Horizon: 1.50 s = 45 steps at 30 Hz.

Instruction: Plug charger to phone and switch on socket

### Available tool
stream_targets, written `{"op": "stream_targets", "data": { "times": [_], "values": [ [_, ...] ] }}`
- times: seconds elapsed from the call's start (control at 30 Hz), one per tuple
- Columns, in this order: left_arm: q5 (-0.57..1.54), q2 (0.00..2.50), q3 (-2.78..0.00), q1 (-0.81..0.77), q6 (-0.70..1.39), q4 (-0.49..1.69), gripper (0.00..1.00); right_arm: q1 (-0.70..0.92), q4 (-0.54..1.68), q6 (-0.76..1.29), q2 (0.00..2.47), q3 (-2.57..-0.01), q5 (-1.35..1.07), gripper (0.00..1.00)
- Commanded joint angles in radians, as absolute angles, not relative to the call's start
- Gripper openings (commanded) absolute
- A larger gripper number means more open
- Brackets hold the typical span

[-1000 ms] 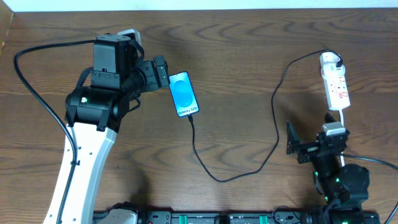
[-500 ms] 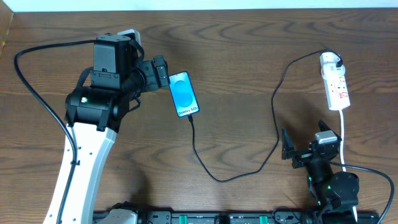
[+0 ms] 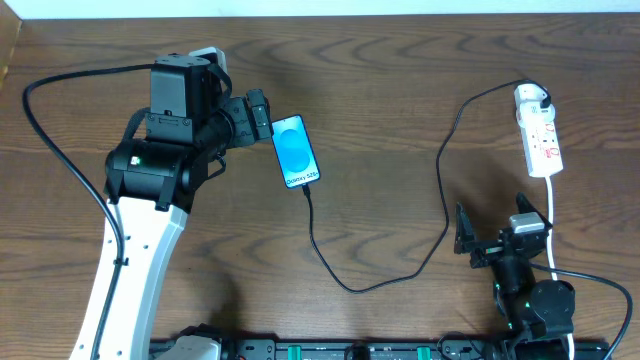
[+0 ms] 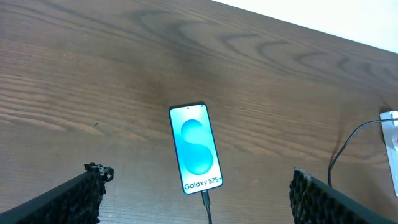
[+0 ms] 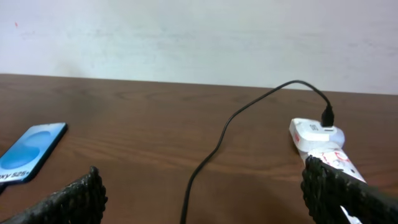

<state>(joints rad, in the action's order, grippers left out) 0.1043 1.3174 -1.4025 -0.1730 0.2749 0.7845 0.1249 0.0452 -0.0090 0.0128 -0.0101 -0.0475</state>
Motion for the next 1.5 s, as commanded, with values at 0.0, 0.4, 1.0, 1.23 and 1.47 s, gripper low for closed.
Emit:
{"op": "stream_targets", "data": {
  "times": [0.0, 0.4, 1.0, 1.23, 1.47],
  "values": [
    [0.093, 1.313, -1.405, -0.174, 0.263, 0.785, 0.95, 0.133, 0.020, -0.017, 0.005, -0.005, -0.016, 0.99],
    [0.093, 1.313, -1.405, -0.174, 0.263, 0.785, 0.95, 0.132, 0.075, -0.016, 0.006, -0.005, -0.009, 0.99],
    [0.093, 1.313, -1.405, -0.174, 0.263, 0.785, 0.95, 0.132, 0.075, -0.016, 0.006, -0.006, -0.009, 0.99],
    [0.093, 1.313, -1.405, -0.174, 0.263, 0.785, 0.95, 0.132, 0.075, -0.016, 0.006, -0.005, -0.010, 0.99],
    [0.092, 1.304, -1.404, -0.174, 0.263, 0.804, 0.95, 0.132, 0.075, -0.016, 0.006, -0.005, -0.010, 0.99]
  ]
}}
